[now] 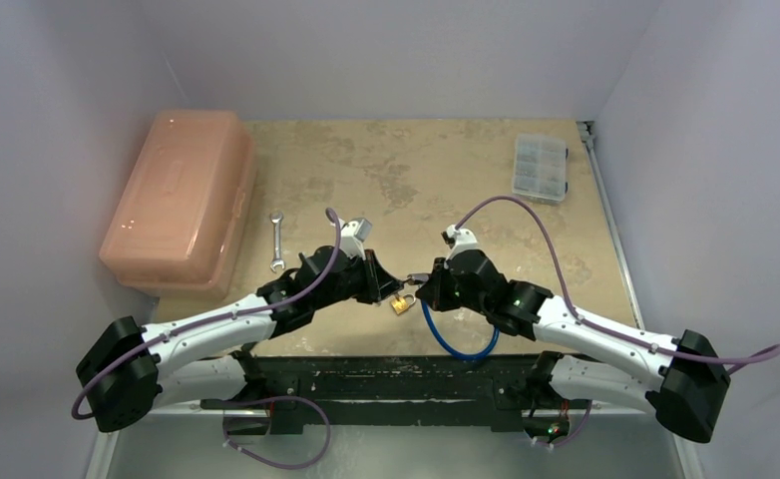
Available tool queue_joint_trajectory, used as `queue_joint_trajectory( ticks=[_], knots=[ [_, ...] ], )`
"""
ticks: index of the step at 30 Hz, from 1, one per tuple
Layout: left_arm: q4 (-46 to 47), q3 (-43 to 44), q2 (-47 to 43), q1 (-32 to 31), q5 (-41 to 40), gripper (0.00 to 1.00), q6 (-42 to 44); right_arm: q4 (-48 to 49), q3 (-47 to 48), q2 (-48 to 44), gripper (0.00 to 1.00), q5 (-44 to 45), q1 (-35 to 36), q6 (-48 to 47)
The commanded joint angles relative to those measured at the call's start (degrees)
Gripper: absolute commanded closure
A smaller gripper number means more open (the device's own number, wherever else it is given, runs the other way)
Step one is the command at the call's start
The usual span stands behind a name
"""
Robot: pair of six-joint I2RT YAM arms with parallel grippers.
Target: Unlock with the key
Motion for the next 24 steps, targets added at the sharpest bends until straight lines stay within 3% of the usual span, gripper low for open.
queue_joint_trajectory(
  ticks=[1,24],
  knots=[
    [0.2,2.32,1.11,-0.18,2.03,1.0,-0.49,3.85,0.09,0.33,1.0,1.11,1.08,-0.65],
    [-8.89,-0.36,-7.55,-0.18,1.29,1.0,-0.06,4.74,-1.76,1.6,1.0,1.96,3.25,-0.88]
  ],
)
